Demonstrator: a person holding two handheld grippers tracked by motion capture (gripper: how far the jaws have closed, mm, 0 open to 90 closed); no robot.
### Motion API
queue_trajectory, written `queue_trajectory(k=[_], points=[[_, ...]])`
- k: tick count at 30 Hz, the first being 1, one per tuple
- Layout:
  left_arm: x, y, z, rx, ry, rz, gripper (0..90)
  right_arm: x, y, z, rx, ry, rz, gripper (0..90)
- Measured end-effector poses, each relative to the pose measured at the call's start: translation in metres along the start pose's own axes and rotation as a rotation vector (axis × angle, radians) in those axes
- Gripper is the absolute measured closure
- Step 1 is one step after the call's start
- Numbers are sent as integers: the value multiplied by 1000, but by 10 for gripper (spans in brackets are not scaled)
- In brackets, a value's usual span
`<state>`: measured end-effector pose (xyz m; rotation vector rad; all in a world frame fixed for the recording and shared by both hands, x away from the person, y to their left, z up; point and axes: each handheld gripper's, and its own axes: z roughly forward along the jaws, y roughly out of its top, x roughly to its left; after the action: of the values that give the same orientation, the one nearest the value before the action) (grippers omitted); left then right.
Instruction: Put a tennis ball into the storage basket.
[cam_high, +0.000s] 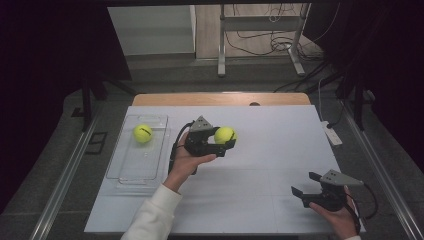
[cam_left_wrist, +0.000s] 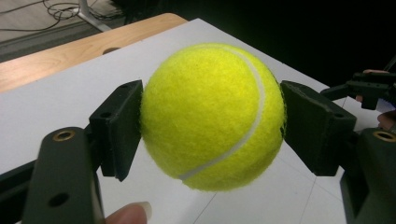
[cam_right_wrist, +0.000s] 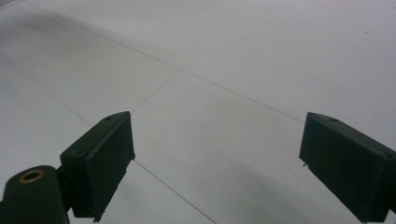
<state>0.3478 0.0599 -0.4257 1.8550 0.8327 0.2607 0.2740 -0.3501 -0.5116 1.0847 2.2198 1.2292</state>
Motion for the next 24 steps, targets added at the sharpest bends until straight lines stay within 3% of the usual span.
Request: queue_trajectory(k=[24], points=[[15,1,-17,-11,83,-15,264,0,0,0,-4,1,1,98]])
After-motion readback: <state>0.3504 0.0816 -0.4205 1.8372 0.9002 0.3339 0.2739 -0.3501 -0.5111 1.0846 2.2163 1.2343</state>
